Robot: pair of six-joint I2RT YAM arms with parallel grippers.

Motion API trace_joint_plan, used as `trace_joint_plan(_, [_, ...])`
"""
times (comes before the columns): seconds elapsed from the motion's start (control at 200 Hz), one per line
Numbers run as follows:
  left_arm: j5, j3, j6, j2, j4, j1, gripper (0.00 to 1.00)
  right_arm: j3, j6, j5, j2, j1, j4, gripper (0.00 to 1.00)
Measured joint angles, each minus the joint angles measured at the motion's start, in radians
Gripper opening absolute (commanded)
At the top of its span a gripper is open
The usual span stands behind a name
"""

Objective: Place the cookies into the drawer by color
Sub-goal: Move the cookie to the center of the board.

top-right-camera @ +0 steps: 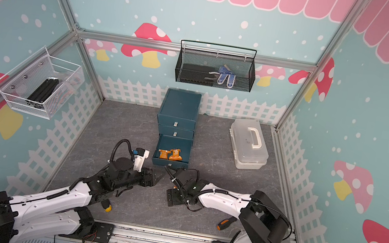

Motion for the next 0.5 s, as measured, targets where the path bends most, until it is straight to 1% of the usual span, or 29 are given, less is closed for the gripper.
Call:
trace_joint_plan(0.12, [-0.025,0.0,0.013,-0.027,-0.026,0.007,0.87,0.068,-0.023,0.002,0.064,0.0,-0.003,0.84])
trace_joint_plan(0.24, [-0.068,0.0,0.025,-0.06,-0.072,0.04,0.87,0.111,-0.041,0.016,0.115,0.001,-0.027,0.79])
trace_joint_plan(0.375, [-0.082,-0.009,0.026,-0.084,-0.091,0.078,0.87,0.121,-0.042,0.072,0.122,0.016,-0.085,0.8])
trace_joint_plan(0.5, [-0.084,-0.012,0.026,-0.086,-0.101,0.08,0.87,0.133,-0.038,0.119,0.122,0.047,-0.139,0.79])
